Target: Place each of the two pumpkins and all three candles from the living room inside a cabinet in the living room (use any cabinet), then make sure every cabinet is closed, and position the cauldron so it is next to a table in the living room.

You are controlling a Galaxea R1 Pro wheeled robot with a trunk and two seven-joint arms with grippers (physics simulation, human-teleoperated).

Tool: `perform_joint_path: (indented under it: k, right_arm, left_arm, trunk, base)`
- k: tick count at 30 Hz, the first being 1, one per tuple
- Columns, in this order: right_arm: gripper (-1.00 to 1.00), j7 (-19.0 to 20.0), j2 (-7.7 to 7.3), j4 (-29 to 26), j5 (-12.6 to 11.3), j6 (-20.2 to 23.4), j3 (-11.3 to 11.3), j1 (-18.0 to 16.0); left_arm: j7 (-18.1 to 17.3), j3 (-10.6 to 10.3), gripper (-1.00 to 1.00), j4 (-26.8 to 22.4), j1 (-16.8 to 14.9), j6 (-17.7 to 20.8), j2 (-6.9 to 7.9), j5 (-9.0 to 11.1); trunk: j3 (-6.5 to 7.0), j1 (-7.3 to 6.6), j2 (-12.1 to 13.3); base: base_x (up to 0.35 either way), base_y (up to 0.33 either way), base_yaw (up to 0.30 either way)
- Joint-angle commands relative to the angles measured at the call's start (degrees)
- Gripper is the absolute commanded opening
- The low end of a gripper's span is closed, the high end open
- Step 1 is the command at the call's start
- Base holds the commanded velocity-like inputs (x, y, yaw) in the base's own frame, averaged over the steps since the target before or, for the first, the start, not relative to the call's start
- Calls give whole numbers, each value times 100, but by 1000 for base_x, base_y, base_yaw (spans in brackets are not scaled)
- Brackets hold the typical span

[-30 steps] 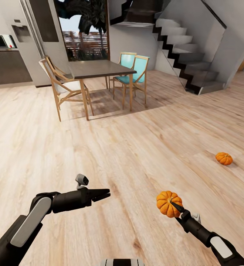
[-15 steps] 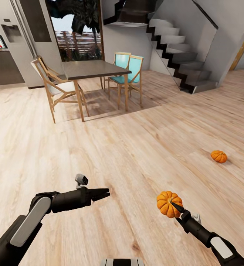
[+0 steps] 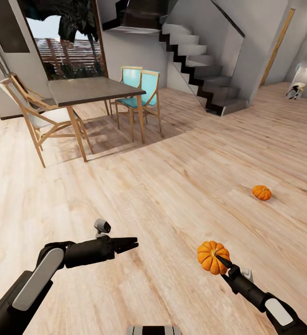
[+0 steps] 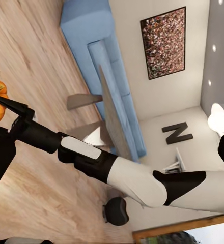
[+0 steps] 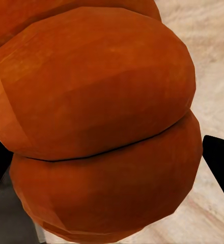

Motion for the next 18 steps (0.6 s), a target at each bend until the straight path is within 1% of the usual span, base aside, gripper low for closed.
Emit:
perform_joint_path:
  k: [1,4,7,11,15,16,18]
  right_arm:
    - [-100,0,1,2,-26,45,-28,-5]
    - [-100,0,1,2,-26,45,-105,-5]
    - [-100,-1,2,2,-26,45,-203,-5]
    - [-100,-1,-1,2,-26,45,-246,7]
    - [-100,47,-8,-4,-27,45,-267,97]
    - [-100,133,-18,-5,-27,45,-285,114]
    - [-100,463,-38,-21,-21,48,-354,158]
  left_arm:
    - [-28,-4,100,1,-2,13,4,-10]
    - [-28,-6,100,1,-2,13,4,-10]
    - [-28,-7,100,0,-2,13,3,-10]
    - [-28,-14,100,0,-2,13,1,-10]
    - [-28,-20,100,0,-2,13,-2,-10]
    - [-28,-22,100,0,-2,13,-3,-10]
    - [-27,-21,100,4,-2,13,-4,-10]
  trunk:
    - [-4,2,-2]
    - [-4,2,-2]
    - [-4,2,-2]
    - [-4,2,-2]
    - [-4,2,-2]
    - [-4,2,-2]
    - [-4,2,-2]
  base:
    - [262,172,-280]
    - [263,135,-280]
    - [264,55,-280]
    - [266,19,-280]
    - [267,5,-280]
    - [267,2,-280]
    - [267,1,-280]
